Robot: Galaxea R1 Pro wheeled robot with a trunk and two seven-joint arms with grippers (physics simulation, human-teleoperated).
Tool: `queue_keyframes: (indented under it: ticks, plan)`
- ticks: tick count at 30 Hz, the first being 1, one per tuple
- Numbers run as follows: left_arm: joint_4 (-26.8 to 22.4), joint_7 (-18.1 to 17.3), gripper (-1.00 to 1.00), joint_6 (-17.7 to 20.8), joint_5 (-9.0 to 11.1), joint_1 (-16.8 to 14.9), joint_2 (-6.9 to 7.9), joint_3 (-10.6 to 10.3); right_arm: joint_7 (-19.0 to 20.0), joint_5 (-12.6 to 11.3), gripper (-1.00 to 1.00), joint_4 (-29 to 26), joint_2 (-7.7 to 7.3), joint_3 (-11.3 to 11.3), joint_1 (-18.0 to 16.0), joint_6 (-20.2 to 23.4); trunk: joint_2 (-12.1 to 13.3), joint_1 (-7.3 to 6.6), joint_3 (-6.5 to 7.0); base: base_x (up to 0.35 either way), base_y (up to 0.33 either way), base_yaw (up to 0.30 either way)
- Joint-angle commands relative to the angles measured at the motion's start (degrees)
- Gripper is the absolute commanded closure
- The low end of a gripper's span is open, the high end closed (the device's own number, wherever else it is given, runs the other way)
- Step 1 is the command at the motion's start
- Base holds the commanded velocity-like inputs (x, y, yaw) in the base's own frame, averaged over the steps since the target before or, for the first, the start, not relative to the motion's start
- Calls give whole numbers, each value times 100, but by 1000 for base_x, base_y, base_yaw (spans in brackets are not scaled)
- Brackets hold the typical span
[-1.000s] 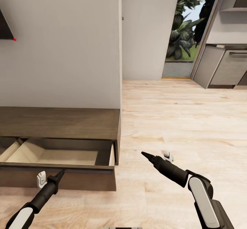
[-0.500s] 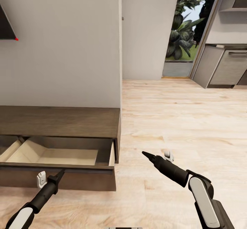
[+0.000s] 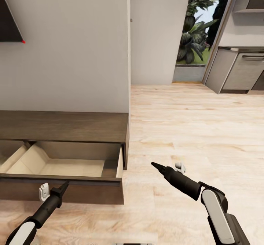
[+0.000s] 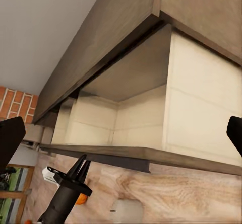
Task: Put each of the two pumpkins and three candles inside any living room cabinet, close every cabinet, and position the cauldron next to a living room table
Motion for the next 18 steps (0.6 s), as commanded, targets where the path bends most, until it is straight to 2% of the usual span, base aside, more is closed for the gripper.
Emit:
queue_keyframes:
  ticks: [1, 9, 18]
  plan:
    - [-17, -36, 100, 27, -3, -1, -3, -178, 0, 0, -100, 0, 0, 1, -2, 0, -1, -1, 1, -34, 0, 0]
    - [-18, -36, 100, 27, -3, -1, -3, -178, 0, 0, -100, 0, 0, 10, -3, 0, -1, -1, 1, -102, 0, 0]
    - [-18, -20, 100, 27, -5, -1, -3, -178, 0, 0, -100, 0, 0, 10, -4, 0, -1, -1, 1, -11, 0, 0]
